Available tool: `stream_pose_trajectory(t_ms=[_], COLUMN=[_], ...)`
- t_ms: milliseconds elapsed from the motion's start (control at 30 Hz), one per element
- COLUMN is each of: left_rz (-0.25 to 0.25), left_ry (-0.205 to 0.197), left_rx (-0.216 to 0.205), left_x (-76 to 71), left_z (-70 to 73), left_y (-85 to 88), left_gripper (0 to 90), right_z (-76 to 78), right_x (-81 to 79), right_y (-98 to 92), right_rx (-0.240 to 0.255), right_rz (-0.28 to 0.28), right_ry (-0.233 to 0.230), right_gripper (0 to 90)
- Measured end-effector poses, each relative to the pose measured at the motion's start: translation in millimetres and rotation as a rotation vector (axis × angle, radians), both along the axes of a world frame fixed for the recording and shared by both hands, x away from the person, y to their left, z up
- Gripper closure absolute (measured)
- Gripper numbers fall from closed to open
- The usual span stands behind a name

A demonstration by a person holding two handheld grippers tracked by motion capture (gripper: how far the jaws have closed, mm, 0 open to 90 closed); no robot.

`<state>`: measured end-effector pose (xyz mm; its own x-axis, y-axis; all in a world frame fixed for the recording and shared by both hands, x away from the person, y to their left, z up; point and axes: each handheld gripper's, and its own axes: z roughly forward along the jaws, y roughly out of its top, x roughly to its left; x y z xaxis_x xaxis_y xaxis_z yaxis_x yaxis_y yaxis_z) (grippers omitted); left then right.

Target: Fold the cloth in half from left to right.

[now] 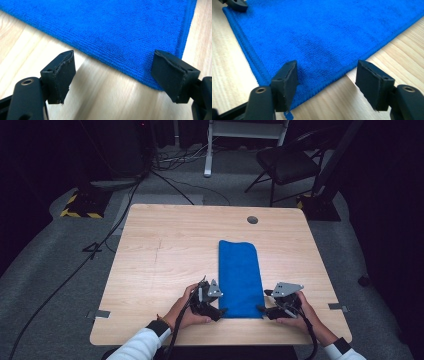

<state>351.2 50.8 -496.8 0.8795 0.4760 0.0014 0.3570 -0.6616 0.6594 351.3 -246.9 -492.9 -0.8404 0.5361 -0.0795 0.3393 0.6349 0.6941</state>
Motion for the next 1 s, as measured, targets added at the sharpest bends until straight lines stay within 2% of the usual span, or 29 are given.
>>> stream_pose_trajectory(t_ms=[67, 133, 267, 367, 433, 567, 700, 800, 867, 933, 1000], left_rz=[0.0, 0.021, 0.018, 0.02, 0.018, 0.04, 0.045, 0.053, 0.065, 0.073, 0.096], left_ry=[0.002, 0.01, 0.016, -0.001, -0.021, -0.041, -0.063, -0.089, -0.102, -0.11, -0.123], left_rx=[0.01, 0.013, 0.023, 0.029, 0.034, 0.026, 0.025, 0.01, -0.011, -0.015, -0.039], left_x=[-3.8, -8.4, -14.9, -14.6, -12.4, -3.9, 7.4, 16.9, 25.1, 33.9, 42.5], left_z=[1.0, 1.6, 3.3, 7.3, 10.7, 14.6, 16.9, 21.3, 24.4, 27.1, 29.8], left_y=[2.9, 4.8, 9.8, 11.7, 13.8, 18.1, 20.3, 20.9, 21.2, 21.3, 21.9], left_gripper=[20.2, 20.3, 20.3, 19.2, 19.3, 19.2, 18.8, 18.5, 19.6, 21.0, 21.9], right_z=[0.1, 0.2, 0.5, 2.8, 6.3, 14.1, 21.1, 26.8, 30.5, 33.8, 36.4], right_x=[-2.6, -5.2, -8.5, -9.1, -7.9, -0.9, 14.2, 26.2, 35.1, 43.2, 52.1], right_y=[3.3, 6.5, 11.4, 11.9, 9.3, 2.4, -4.3, -7.1, -8.1, -7.4, -6.9], right_rx=[-0.004, -0.009, -0.011, -0.009, 0.014, 0.034, 0.054, 0.062, 0.091, 0.086, 0.081], right_rz=[0.021, 0.037, 0.057, 0.066, 0.063, 0.027, -0.051, -0.086, -0.103, -0.122, -0.136], right_ry=[0.0, -0.003, 0.001, -0.001, -0.004, -0.033, -0.066, -0.091, -0.083, -0.096, -0.094], right_gripper=[32.3, 31.6, 30.5, 30.1, 30.4, 31.8, 33.2, 34.0, 34.3, 35.4, 36.1])
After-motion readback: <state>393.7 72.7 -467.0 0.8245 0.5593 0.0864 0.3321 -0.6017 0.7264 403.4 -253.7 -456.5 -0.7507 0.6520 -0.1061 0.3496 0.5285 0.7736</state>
